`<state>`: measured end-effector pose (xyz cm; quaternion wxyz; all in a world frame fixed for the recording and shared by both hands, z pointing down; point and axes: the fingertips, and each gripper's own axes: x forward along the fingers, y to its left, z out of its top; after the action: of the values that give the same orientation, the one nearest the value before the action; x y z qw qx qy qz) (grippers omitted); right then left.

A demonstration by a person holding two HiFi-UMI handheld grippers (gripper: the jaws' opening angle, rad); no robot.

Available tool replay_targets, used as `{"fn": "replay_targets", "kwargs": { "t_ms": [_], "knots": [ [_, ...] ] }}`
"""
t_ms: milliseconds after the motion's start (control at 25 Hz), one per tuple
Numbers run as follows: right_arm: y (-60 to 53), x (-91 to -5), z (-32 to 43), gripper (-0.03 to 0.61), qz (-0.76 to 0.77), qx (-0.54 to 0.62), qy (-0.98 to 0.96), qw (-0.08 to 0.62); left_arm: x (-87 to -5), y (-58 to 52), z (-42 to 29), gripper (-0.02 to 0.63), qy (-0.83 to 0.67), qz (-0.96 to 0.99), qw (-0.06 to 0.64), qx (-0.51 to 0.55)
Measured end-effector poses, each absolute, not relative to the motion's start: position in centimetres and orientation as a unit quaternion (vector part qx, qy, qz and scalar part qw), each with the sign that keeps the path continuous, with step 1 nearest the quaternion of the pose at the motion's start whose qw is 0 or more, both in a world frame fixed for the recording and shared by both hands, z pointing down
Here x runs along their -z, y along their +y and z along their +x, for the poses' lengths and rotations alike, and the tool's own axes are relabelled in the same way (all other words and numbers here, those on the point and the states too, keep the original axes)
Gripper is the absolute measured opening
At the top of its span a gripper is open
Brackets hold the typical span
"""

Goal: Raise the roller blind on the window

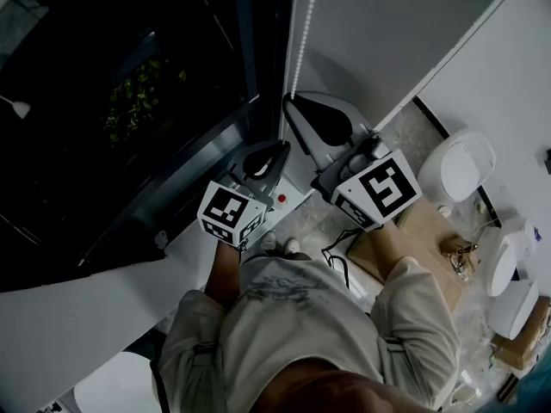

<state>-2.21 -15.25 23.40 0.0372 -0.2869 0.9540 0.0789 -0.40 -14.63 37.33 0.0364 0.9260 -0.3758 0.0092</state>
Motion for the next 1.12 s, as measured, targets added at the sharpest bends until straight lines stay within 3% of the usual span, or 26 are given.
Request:
{"fn": "replay_targets", "kwargs": {
  "t_ms": [1120],
  "knots": [
    [-15.7,-31.9,-2.7,0.011,-0.309,-0.043,0.95,-0.016,-46.0,-15.1,-0.4,0.014,-0.366,0.923,0.107,-0.052]
  ]
}}
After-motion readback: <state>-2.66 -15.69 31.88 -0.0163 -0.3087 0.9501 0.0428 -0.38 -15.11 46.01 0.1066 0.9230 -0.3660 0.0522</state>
